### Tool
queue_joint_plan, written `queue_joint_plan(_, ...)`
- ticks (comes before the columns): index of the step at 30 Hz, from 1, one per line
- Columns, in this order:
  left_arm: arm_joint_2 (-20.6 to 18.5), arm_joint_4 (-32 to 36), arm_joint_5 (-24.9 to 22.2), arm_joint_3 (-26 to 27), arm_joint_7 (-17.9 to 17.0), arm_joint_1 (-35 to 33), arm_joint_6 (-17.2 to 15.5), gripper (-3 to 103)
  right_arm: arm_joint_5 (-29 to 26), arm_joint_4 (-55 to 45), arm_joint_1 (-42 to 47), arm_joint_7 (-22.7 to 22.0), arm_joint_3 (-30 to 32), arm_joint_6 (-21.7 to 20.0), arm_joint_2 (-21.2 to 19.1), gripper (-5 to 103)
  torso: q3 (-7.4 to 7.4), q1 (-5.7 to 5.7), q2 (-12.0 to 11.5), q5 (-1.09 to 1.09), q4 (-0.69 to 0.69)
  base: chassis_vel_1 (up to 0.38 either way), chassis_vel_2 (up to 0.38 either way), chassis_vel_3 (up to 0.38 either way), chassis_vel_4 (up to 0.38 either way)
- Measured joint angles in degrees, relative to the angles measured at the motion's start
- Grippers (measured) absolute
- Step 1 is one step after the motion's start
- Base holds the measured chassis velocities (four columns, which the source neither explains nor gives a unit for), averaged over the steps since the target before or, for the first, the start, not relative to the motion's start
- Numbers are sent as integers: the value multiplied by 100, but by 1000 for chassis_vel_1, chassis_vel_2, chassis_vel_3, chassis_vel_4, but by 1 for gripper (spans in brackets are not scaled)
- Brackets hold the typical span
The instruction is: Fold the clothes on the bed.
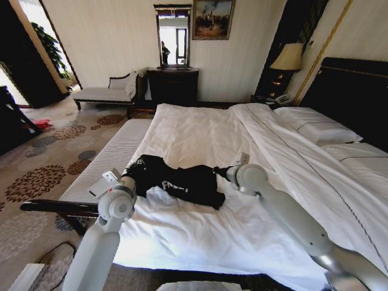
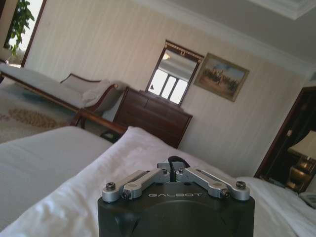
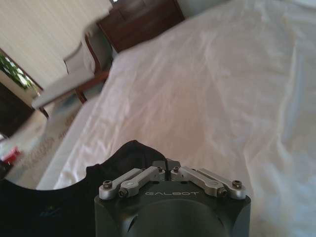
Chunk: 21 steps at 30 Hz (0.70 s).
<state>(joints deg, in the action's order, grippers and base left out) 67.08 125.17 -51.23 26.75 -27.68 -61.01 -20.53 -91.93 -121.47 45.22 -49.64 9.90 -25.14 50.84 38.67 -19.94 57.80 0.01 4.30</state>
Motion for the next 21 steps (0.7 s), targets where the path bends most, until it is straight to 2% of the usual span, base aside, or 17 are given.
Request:
queue_joint_plan(1, 0, 0, 0, 0, 0, 0, 0, 0, 0, 0, 0, 0, 0, 0, 0, 0, 0, 0, 0, 0, 0, 0, 0, 0, 0)
queue_joint_plan(4, -183, 181, 1, 126, 124, 115, 185, 0, 809, -341, 695, 936, 707, 507, -22, 0, 0, 0, 0, 0, 7, 0, 0, 0, 0)
queue_joint_plan(5, -232, 250, -4, 164, 152, 131, 225, 0, 937, -411, 815, 1144, 865, 653, -16, 0, 0, 0, 0, -1, 5, 0, 0, 0, 0)
queue_joint_plan(6, -232, 250, -4, 164, 152, 131, 225, 0, 937, -411, 815, 1144, 865, 653, -16, 0, 0, 0, 0, -1, 5, 0, 0, 0, 0)
queue_joint_plan(8, -337, 436, -17, 256, 194, 130, 296, 0, 1276, -579, 1033, 1731, 1239, 1132, 25, 0, 1, -1, 0, -1, 0, 0, 0, 0, 0)
queue_joint_plan(10, -419, 626, -52, 363, 208, 101, 330, 0, 1567, -694, 1238, 2298, 1543, 1588, 37, 0, 0, -1, 0, -1, 0, 0, 0, 0, 0)
queue_joint_plan(11, -419, 626, -52, 363, 208, 101, 330, 0, 1567, -694, 1238, 2298, 1543, 1588, 37, 0, 0, -1, 0, -1, 0, 0, 0, 0, 0)
queue_joint_plan(13, -492, 805, -127, 510, 230, 69, 371, 0, 1666, -846, 1415, 2700, 1788, 1886, 7, 0, 0, 0, 0, -1, 1, 0, 0, 0, 0)
queue_joint_plan(15, -528, 879, -177, 591, 237, 55, 384, 0, 1669, -924, 1482, 2827, 1881, 1989, -25, 0, 0, 0, 0, -1, 0, 0, 0, 0, 0)
queue_joint_plan(19, -828, 1256, -616, 1091, 228, 47, 429, 0, 1528, -1327, 1723, 3327, 2323, 2331, -282, 0, 1, -1, 0, -1, -1, 0, 0, 0, 0)
queue_joint_plan(21, -930, 1339, -724, 1201, 225, 60, 441, 0, 1438, -1473, 1799, 3377, 2458, 2369, -384, 0, 1, -1, 0, -1, 0, 0, 0, 0, 0)
